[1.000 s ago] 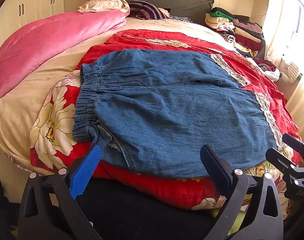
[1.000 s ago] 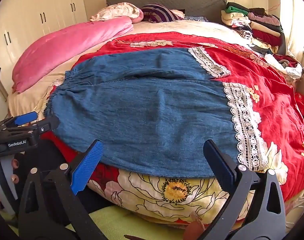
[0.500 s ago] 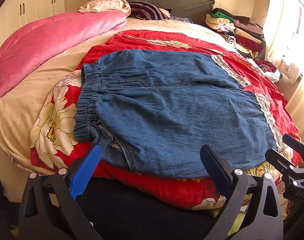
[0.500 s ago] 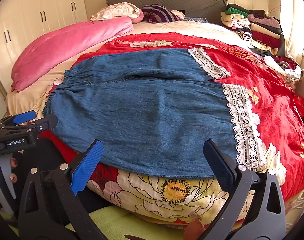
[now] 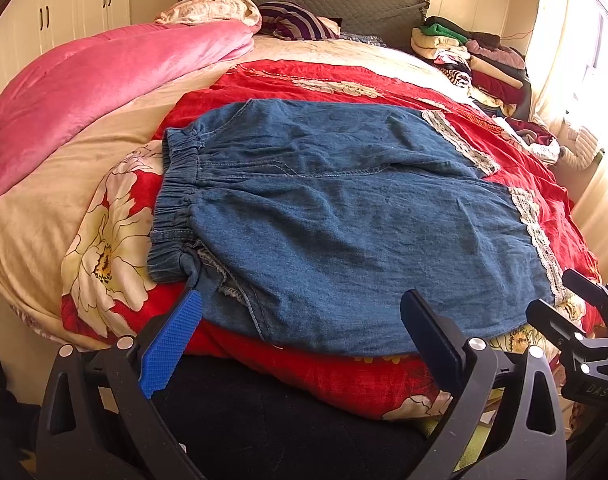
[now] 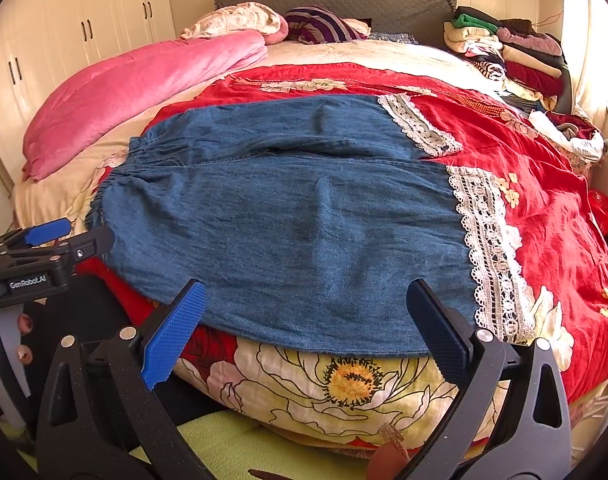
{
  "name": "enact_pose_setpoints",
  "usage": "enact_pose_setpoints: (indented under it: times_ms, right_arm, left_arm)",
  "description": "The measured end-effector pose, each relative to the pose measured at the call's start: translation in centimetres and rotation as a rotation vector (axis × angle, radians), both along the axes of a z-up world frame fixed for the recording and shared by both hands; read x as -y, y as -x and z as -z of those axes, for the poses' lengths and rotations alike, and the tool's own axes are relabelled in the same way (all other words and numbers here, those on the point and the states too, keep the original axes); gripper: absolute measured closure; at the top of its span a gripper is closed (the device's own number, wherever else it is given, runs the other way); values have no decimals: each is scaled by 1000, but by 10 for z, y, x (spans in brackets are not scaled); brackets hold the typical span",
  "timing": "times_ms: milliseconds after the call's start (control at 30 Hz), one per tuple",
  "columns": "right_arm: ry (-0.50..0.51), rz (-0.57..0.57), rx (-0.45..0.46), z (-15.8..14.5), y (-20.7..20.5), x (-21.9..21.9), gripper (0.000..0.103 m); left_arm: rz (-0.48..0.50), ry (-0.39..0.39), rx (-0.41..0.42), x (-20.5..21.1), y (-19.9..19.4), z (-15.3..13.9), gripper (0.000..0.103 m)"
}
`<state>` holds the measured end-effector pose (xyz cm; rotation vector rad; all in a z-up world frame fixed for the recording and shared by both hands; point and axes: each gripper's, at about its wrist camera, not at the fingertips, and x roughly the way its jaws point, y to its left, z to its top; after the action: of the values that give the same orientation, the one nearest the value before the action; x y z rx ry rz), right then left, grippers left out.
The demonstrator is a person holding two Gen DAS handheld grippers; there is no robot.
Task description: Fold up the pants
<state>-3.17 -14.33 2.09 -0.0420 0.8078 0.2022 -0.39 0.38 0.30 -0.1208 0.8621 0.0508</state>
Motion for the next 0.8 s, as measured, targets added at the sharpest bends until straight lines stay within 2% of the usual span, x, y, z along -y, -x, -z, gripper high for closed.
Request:
enact_pose_setpoints:
  times_ms: [800]
  right_arm:
    - [13,-7,8,0,-4,-3,8]
  left_arm:
    - [-10,-8,-2,-5,-3,-2,4]
